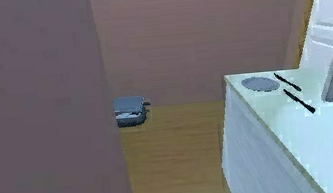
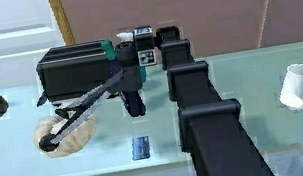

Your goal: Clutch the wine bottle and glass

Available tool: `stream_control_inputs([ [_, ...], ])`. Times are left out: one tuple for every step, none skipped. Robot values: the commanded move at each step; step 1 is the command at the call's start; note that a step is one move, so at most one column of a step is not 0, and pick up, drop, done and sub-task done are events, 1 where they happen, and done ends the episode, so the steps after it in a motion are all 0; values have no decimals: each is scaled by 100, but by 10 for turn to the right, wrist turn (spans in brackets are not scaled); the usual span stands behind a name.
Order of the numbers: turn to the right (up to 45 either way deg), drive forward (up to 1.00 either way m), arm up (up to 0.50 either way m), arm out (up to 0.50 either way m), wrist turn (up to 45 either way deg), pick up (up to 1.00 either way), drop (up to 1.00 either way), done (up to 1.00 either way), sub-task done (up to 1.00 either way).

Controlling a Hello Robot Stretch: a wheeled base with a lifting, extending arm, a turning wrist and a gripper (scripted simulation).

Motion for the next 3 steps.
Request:
stream_control_inputs([
  [0, 0, 0, 0, 450, 0, 0, 0, 0],
  [0, 0, 0, 0, 330, 0, 0, 0, 0],
  [0, 0, 0, 0, 0, 100, 0, 0, 0],
])
